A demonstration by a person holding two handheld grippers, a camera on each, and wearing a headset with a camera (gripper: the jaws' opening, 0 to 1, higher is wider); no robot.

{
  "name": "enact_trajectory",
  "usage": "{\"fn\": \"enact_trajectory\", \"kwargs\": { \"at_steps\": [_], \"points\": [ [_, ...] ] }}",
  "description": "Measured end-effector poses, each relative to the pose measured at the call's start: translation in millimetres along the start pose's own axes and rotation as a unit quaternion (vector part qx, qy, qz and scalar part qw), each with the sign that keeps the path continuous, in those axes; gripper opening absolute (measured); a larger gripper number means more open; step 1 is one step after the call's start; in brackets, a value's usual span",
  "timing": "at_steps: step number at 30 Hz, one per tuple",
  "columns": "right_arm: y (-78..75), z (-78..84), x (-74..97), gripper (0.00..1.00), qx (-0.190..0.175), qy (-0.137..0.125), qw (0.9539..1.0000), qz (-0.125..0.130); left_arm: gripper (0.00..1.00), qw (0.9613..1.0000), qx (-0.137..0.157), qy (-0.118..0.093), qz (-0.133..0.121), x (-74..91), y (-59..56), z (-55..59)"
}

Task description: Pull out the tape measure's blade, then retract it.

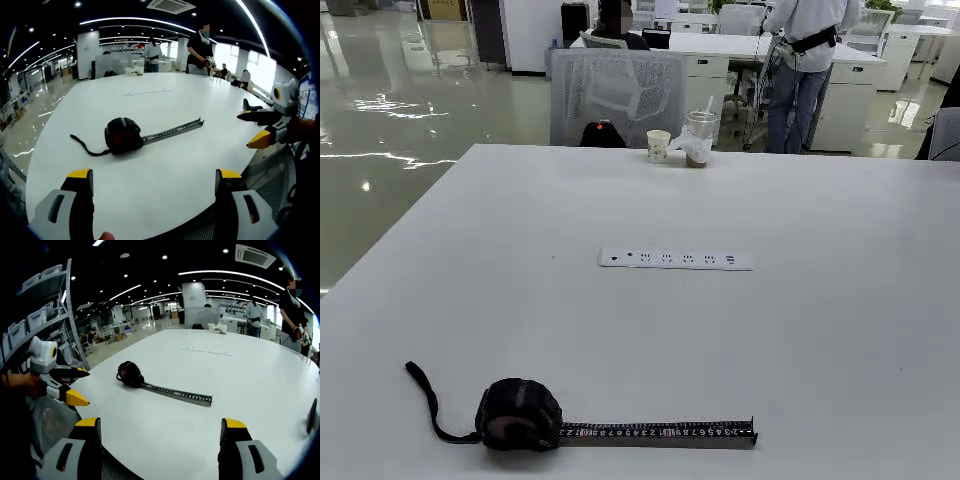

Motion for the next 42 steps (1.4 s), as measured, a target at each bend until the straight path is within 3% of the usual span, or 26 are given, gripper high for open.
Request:
{"fn": "enact_trajectory", "kwargs": {
  "at_steps": [18, 32, 42],
  "points": [
    [-5.0, 2.7, 2.9, 0.99, -0.005, 0.009, 0.9999, 0.000, 0.99, 1.0000, -0.002, 0.001, -0.008, 0.3, 0.7, -5.6],
    [-6.7, 1.1, 1.2, 0.99, 0.012, 0.029, 0.9992, -0.026, 0.99, 0.9998, -0.003, 0.014, -0.014, -5.4, 1.5, -11.9],
    [-14.6, -9.0, -3.3, 0.99, 0.026, 0.033, 0.9982, -0.044, 0.99, 0.9995, -0.001, 0.020, -0.025, -14.7, 6.7, -19.3]
  ]
}}
Point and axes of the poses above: the centre of the closed fingertips' face, and the gripper's own axes: x roughly backward along the fingers, y roughly to its left, z roughly out of its underside, the point moved 7 cm from there along x, roughly backward along the fingers, and after that the axes turned 10 degrees about -x, right-handed, at the moved point
